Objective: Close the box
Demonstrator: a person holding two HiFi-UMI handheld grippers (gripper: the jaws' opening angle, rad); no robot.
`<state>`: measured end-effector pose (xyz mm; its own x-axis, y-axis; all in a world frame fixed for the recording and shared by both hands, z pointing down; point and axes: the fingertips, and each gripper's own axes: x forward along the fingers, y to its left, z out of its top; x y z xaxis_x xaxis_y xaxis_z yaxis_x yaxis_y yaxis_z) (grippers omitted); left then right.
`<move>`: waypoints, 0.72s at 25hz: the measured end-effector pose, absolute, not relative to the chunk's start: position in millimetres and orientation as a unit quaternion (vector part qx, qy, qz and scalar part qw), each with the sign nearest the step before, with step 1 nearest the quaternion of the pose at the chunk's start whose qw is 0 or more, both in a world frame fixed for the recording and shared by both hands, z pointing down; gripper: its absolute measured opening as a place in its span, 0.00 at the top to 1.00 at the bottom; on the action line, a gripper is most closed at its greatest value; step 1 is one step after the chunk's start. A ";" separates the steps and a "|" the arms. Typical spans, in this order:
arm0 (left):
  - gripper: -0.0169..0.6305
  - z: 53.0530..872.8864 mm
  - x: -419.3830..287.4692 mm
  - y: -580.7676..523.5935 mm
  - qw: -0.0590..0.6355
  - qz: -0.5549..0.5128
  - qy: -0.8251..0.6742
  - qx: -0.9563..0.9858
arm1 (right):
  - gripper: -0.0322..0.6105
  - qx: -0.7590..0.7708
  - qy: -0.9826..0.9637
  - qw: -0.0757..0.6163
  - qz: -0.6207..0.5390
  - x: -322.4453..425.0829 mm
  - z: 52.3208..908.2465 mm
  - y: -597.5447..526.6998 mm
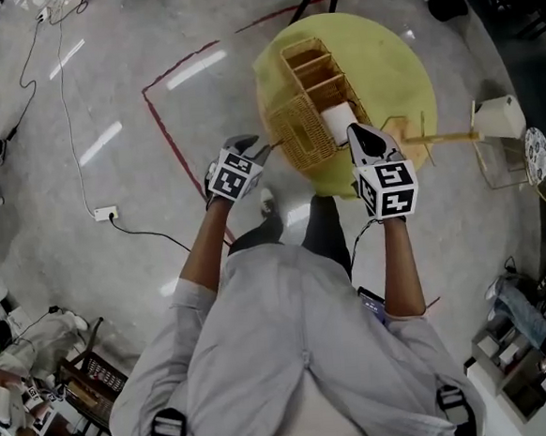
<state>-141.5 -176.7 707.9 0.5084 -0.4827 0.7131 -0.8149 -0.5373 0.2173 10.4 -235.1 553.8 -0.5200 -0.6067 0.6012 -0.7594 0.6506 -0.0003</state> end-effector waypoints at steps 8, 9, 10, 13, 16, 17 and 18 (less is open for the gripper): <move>0.75 754.1 -121.6 -170.6 0.307 0.317 -0.356 0.823 | 0.91 0.399 -0.849 0.314 0.148 17.6 579.0 -229.6; 0.75 758.3 -118.5 -170.5 0.308 0.319 -0.354 0.823 | 0.91 0.399 -0.847 0.318 0.148 19.3 580.9 -228.2; 0.76 762.1 -115.7 -170.7 0.308 0.320 -0.354 0.823 | 0.91 0.398 -0.846 0.322 0.148 21.0 582.6 -226.7; 0.83 769.9 -110.4 -174.9 0.303 0.317 -0.359 0.824 | 0.91 0.396 -0.843 0.332 0.148 24.7 586.9 -222.5; 0.86 772.8 -109.6 -176.7 0.308 0.314 -0.367 0.820 | 0.91 0.396 -0.842 0.334 0.149 27.5 588.4 -219.3; 0.87 772.8 -110.1 -176.2 0.312 0.313 -0.369 0.818 | 0.91 0.395 -0.843 0.334 0.149 27.7 587.8 -218.7; 0.89 772.8 -110.5 -175.9 0.315 0.311 -0.372 0.816 | 0.91 0.395 -0.843 0.333 0.147 27.5 586.6 -218.5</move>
<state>-110.5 -175.9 772.8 0.5299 -0.4117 0.7414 -0.8030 -0.5249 0.2823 27.5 -218.5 586.6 -0.4659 -0.5676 0.6787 -0.7642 0.6448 0.0147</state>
